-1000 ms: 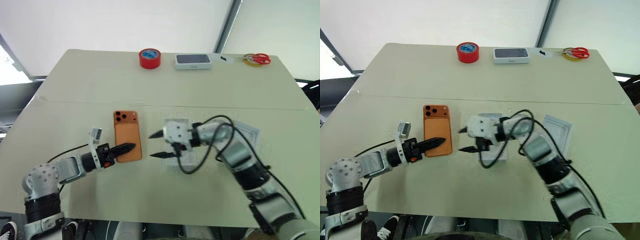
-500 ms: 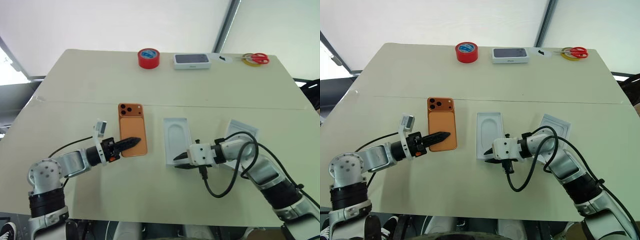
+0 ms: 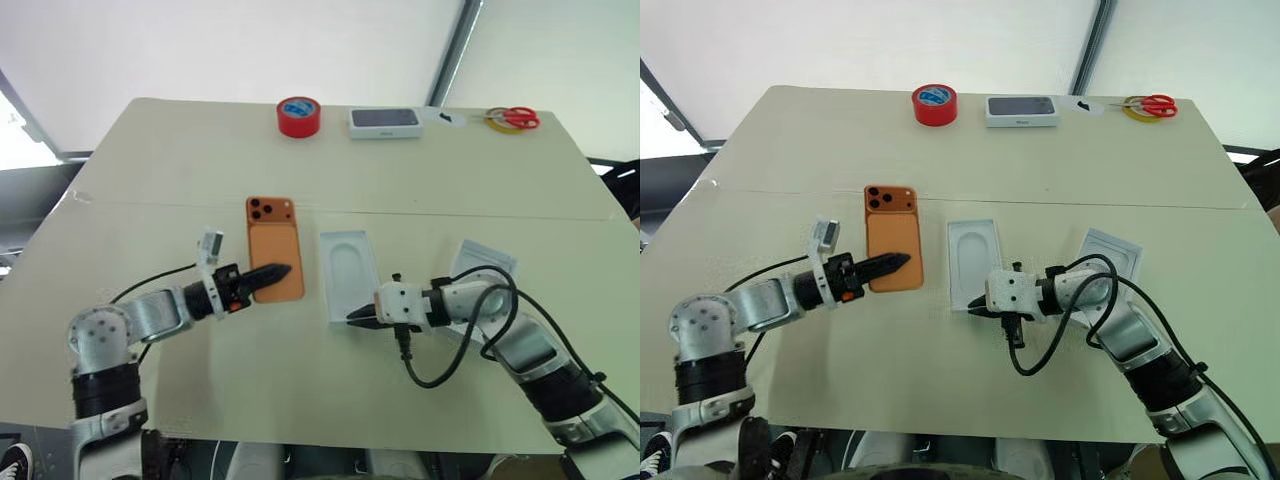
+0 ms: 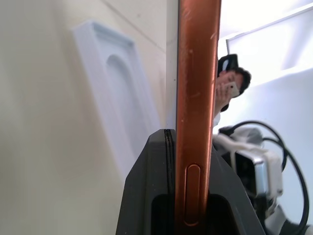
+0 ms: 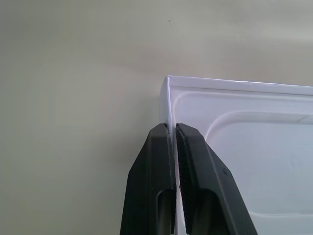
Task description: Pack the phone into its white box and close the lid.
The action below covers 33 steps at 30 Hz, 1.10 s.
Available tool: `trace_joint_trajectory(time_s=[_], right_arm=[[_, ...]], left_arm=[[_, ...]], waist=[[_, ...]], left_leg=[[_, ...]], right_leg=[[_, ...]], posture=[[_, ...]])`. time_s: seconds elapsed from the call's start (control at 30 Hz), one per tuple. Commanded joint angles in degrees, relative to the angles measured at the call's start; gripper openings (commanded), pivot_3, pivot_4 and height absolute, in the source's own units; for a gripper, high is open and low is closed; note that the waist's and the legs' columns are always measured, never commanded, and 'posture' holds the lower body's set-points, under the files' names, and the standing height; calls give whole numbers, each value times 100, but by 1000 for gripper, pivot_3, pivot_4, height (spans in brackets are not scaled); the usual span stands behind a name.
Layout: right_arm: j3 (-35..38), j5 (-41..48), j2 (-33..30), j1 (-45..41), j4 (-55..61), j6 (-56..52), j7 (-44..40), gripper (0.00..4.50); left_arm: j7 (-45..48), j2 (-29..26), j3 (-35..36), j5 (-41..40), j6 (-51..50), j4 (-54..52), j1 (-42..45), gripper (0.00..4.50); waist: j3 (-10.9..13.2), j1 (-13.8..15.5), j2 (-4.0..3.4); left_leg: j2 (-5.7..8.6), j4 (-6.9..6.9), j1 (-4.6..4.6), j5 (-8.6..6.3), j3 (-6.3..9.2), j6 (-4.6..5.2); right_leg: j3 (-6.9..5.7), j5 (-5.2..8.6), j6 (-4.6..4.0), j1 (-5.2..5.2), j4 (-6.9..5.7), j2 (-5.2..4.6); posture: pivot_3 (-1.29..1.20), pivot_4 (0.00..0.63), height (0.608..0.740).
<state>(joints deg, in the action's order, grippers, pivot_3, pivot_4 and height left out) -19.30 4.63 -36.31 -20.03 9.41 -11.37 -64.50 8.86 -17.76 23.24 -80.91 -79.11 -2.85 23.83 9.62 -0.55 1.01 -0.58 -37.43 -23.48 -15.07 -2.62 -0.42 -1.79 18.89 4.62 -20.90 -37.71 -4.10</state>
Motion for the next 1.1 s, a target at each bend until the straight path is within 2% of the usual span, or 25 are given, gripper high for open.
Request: trace_joint_trajectory(time_s=[0.03, 0.23, 0.43, 0.53, 0.63, 0.8, 0.93, 1.1], right_arm=[[96, 10, 236, -263, 251, -415, 358, 33], [-131, -193, 541, -429, 500, -807, 718, 33], [-99, 19, 311, -303, 697, -938, 453, 33], [-18, 81, 236, -318, 698, -911, 432, 1091], [81, 225, 171, -362, 781, -949, 386, 2612], [619, 602, -137, -447, 540, -839, 226, 2612], [829, 435, -484, -531, -200, -289, 128, 2612], [882, 164, -500, -776, -903, 291, 289, 2612]], left_arm=[[-475, 297, -206, -421, 289, -94, 291, 0], [-237, 464, -810, 195, 472, 143, 280, 0], [380, 343, -1071, 644, 662, 367, 380, 0], [652, 263, -1158, 881, 724, 528, 435, 0], [802, 286, -1180, 996, 722, 605, 482, 0], [762, 517, -1255, 1159, 663, 727, 643, 0], [795, 682, -1340, 1354, 643, 785, 741, 0], [805, 688, -1219, 1227, 354, 802, 840, 0]], waist=[[0, -3, 0], [0, -10, 0], [1, 2, 0], [1, -5, 0], [1, -4, 1], [2, 25, 3], [3, 36, 4], [3, -24, 3]], left_leg=[[0, 0, 0, 0, 0, 0], [-1, 0, 0, 5, -2, -7], [-3, -2, 0, 6, -2, -9], [-3, -3, 0, 6, -2, -9], [-6, -2, 0, 6, -2, -9], [-6, -5, 0, 6, -1, -9], [-5, -7, 0, 6, 0, -8], [-15, -3, 0, 8, -3, -11]], right_leg=[[0, 0, 0, 0, 0, 0], [0, 0, 1, -2, -1, 13], [1, 0, 1, -1, -1, 18], [1, 0, 1, -1, -1, 20], [1, 1, 1, -2, -1, 22], [1, 0, 1, 2, -1, 21], [1, 0, 1, 5, 0, 21], [4, 1, 1, 0, 1, 30]], posture=[[0, 150, 740], [0, 150, 740], [0, 150, 740], [0, 150, 740], [0, 150, 740], [0, 150, 740], [0, 150, 740], [0, 150, 740]])
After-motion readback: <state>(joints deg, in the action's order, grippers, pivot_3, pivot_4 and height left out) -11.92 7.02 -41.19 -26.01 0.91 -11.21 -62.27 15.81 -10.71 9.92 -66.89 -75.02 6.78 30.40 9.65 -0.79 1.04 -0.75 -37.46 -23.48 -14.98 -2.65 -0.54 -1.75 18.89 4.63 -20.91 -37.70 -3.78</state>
